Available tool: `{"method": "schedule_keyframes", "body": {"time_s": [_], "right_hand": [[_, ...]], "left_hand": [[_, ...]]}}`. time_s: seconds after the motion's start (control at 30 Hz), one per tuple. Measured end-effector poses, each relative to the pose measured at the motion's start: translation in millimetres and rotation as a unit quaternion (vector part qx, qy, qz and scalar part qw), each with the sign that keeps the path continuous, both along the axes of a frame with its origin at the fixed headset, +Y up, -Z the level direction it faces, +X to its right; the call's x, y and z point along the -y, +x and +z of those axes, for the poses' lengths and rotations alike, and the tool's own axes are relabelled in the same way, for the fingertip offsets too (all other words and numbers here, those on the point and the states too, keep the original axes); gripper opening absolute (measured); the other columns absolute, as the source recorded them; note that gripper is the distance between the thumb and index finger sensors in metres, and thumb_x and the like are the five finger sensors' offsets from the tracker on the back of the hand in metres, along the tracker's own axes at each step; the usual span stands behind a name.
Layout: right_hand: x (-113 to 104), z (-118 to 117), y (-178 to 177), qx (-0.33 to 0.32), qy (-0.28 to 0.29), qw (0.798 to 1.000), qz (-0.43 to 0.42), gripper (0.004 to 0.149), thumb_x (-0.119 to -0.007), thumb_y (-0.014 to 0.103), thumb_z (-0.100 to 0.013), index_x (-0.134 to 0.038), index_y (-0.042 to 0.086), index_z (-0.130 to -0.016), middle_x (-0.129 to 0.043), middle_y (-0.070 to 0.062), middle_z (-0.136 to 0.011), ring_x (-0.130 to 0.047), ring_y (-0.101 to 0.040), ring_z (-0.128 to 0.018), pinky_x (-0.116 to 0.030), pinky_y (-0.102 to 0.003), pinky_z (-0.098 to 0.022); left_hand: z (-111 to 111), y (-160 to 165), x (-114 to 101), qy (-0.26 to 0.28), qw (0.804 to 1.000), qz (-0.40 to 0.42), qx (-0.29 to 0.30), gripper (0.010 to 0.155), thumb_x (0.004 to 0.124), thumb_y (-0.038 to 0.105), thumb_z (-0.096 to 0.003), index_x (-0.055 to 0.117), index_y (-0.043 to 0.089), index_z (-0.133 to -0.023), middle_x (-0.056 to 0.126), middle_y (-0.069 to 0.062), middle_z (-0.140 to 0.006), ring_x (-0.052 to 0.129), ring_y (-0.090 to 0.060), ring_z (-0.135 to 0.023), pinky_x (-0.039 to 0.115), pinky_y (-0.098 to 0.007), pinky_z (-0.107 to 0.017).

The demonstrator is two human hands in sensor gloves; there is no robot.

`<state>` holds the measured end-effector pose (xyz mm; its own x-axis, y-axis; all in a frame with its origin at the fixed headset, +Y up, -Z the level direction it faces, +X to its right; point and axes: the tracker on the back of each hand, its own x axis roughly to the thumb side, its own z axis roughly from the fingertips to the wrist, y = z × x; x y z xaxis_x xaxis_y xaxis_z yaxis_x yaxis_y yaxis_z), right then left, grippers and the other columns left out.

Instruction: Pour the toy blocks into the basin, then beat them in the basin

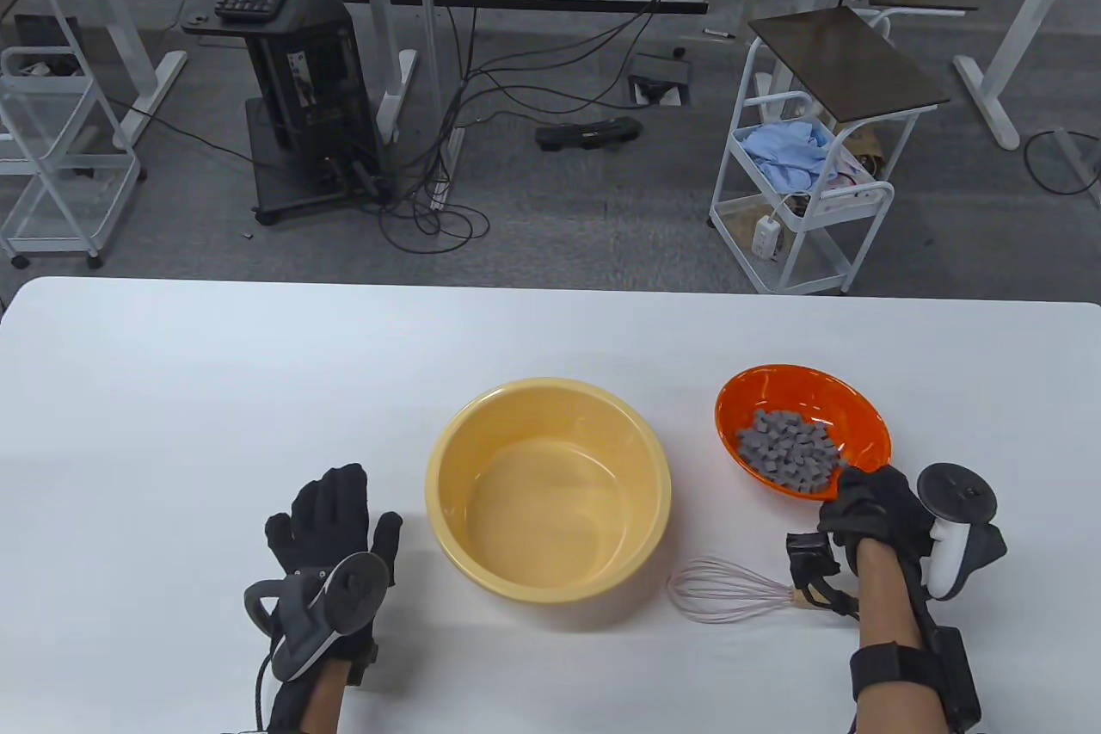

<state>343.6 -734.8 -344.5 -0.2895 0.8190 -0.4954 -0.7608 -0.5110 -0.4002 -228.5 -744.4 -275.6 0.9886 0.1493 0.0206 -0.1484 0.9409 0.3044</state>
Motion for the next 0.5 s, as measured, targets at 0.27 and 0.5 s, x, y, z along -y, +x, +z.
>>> {"method": "schedule_keyframes", "body": {"time_s": [0.27,0.5], "right_hand": [[-45,12,-28,-0.068,0.072,0.995,0.021,0.058,-0.073,0.02,-0.066,-0.043,-0.014,-0.103,-0.086,-0.03,-0.06,-0.094,-0.019,-0.019,-0.084,-0.026,-0.013],[-73,16,-61,-0.118,0.109,0.986,0.049,0.058,-0.073,0.02,-0.066,-0.043,-0.014,-0.103,-0.086,-0.03,-0.059,-0.094,-0.019,-0.019,-0.084,-0.026,-0.013]], "left_hand": [[0,-5,-1,-0.018,1.0,0.001,-0.002,0.069,0.059,0.043,-0.0695,0.038,0.0,-0.119,0.053,-0.03,-0.121,0.058,-0.059,-0.11,0.046,-0.086,-0.066],[0,-6,-3,-0.031,0.999,-0.011,0.004,0.071,0.058,0.045,-0.0697,0.034,0.001,-0.12,0.049,-0.029,-0.123,0.052,-0.06,-0.113,0.041,-0.088,-0.066]]}}
